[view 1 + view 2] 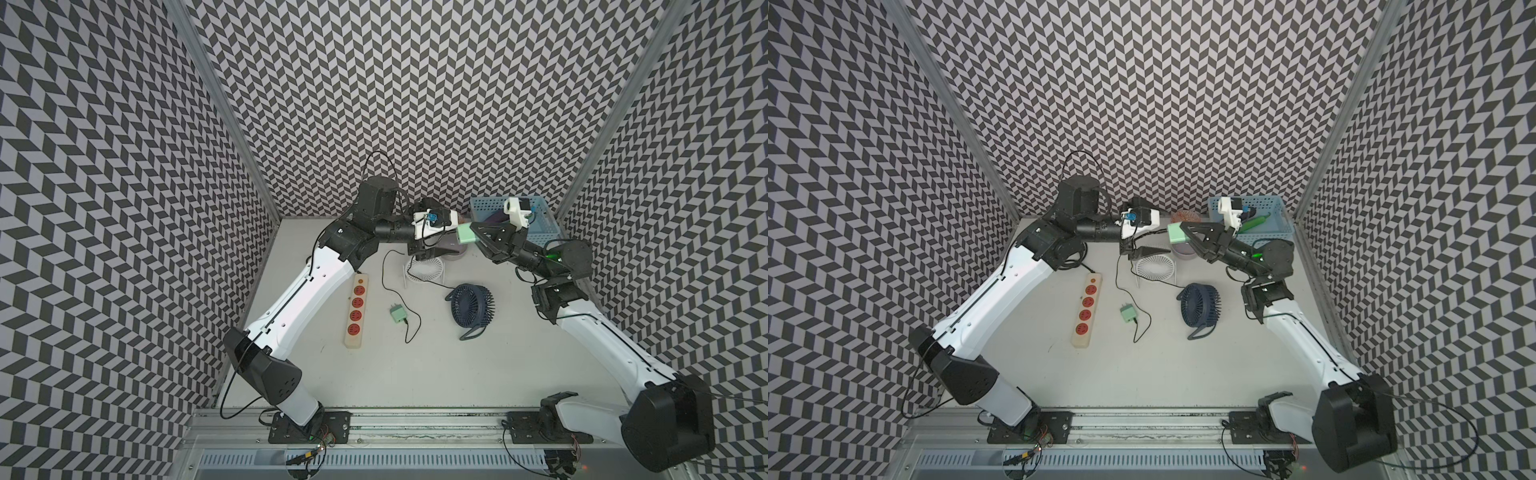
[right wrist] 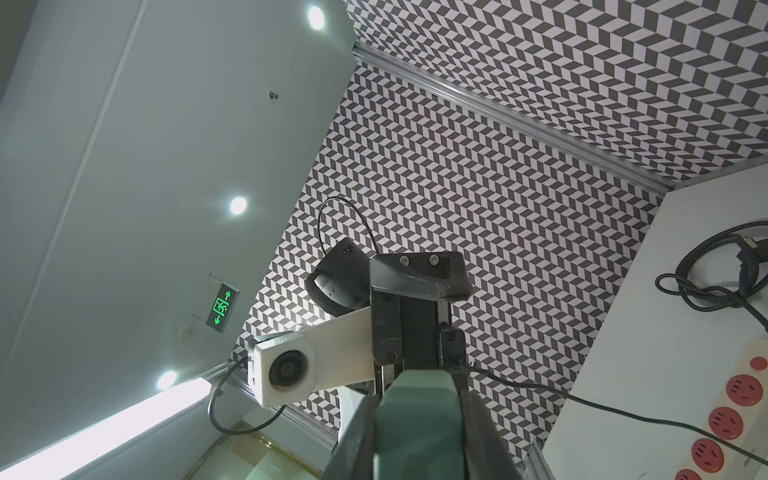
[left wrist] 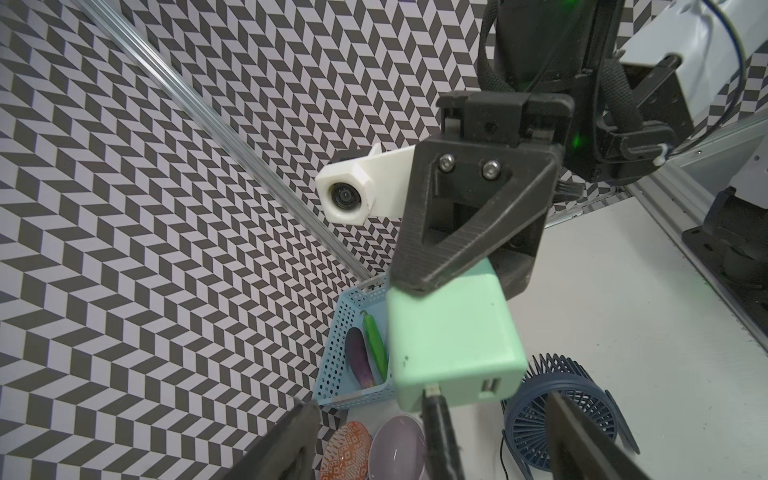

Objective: Plug the desk fan into the power strip
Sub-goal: Pick up the plug from the center of the board.

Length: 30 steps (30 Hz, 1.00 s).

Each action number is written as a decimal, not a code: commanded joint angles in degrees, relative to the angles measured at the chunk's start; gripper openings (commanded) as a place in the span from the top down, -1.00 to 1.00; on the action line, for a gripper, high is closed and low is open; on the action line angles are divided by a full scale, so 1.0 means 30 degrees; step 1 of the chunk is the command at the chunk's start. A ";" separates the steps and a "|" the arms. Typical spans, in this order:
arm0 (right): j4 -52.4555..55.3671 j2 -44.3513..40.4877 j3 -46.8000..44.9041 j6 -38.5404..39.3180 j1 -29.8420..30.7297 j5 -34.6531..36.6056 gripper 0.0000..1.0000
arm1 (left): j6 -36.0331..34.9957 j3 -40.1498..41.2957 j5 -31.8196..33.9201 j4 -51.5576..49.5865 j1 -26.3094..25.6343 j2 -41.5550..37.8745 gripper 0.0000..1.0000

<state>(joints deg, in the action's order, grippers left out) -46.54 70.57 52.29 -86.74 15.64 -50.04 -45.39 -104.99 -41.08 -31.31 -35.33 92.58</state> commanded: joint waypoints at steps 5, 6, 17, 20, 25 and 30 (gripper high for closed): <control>-0.1659 0.0207 0.0113 -0.0499 0.0324 0.0597 1.00 | 0.0924 -0.1054 -0.0821 0.0727 -0.0322 0.0575 -0.45; -0.1687 0.0212 0.0015 -0.0603 0.0346 0.0663 1.00 | 0.0895 -0.0953 -0.0836 0.0822 -0.0322 0.0592 -0.42; -0.2633 0.0489 -0.0467 -0.1342 0.0352 0.0729 1.00 | 0.0945 -0.1443 -0.1843 0.0220 -0.0490 0.0746 -0.20; -0.2670 0.0596 -0.0561 -0.1141 0.0354 0.0598 1.00 | 0.0787 -0.1447 -0.1777 0.0052 -0.0498 0.0856 -0.13; -0.3628 0.0691 -0.0961 -0.1793 0.0354 0.0696 1.00 | 0.0850 -0.1316 -0.1504 0.0194 -0.0523 0.0869 0.25; -0.4391 0.0793 -0.1202 -0.2185 0.0354 0.0649 1.00 | 0.0715 -0.0929 -0.1193 0.0289 -0.0527 0.0826 0.50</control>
<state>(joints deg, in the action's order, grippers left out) -54.28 72.75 49.32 -91.33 16.34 -47.37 -42.33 -107.55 -44.62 -31.18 -36.51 94.63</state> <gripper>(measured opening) 0.294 0.361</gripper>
